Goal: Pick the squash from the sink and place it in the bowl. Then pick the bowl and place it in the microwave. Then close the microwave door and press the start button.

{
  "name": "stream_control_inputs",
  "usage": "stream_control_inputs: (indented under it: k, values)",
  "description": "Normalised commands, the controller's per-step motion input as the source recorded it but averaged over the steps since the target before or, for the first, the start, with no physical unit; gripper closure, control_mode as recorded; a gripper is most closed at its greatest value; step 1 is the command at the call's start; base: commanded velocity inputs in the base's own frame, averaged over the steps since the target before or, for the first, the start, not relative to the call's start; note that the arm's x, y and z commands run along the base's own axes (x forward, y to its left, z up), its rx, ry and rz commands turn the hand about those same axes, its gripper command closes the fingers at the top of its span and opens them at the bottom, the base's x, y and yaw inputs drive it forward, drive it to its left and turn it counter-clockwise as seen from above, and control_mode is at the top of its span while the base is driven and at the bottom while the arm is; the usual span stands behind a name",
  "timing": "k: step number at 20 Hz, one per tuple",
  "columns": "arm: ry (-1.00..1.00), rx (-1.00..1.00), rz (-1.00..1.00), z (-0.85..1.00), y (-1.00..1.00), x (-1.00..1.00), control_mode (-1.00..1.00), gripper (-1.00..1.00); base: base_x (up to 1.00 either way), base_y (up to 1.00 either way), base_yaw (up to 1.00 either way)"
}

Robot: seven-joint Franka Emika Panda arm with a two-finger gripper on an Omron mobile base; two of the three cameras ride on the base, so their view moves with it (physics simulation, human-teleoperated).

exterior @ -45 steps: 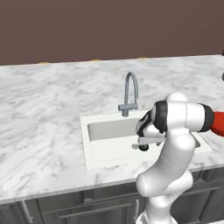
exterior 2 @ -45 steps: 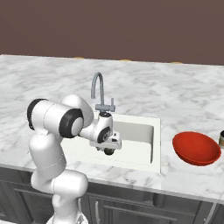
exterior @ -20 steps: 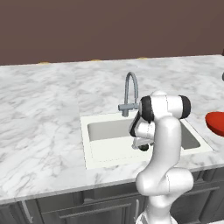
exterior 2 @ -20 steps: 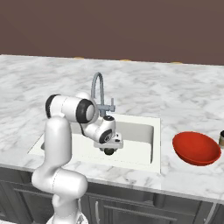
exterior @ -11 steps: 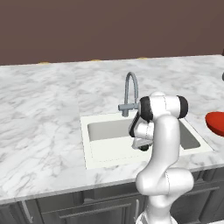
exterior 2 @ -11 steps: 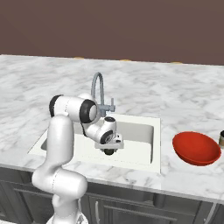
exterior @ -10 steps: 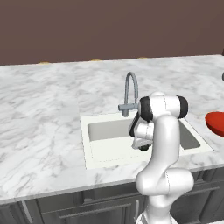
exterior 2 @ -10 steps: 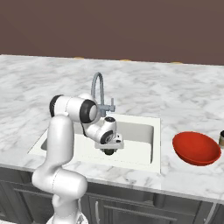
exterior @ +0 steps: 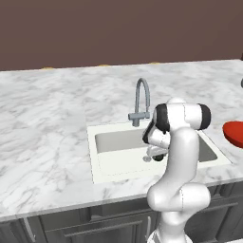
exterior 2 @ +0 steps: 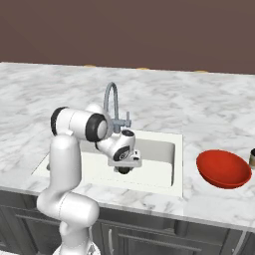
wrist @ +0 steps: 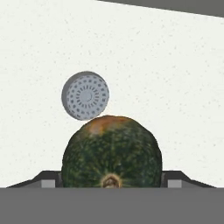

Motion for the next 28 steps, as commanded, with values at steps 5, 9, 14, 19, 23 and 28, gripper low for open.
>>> stream_control_inputs:
  k: [5, 9, 14, 19, 23, 28]
  values:
    - [-0.01, 0.00, -0.01, 1.00, -0.11, -0.26, -1.00, 1.00, 0.00, 0.00, 0.00]
    - [0.00, 0.00, -0.05, 1.00, -0.29, -0.16, -1.00, 1.00, 0.00, 0.00, 0.00]
    - [0.00, 0.00, -0.09, 1.00, -0.57, -0.25, -1.00, 1.00, 0.00, 0.00, 0.00]
    - [0.00, 0.00, -0.13, 1.00, -0.54, -0.20, -1.00, 1.00, 0.00, 0.00, 0.00]
    - [0.02, 0.00, -0.20, 0.96, -0.81, -0.31, -1.00, 1.00, 0.00, 0.00, 0.00]
    - [0.01, -0.06, -0.21, 0.38, -1.00, -0.38, -1.00, 1.00, 0.00, 0.00, 0.00]
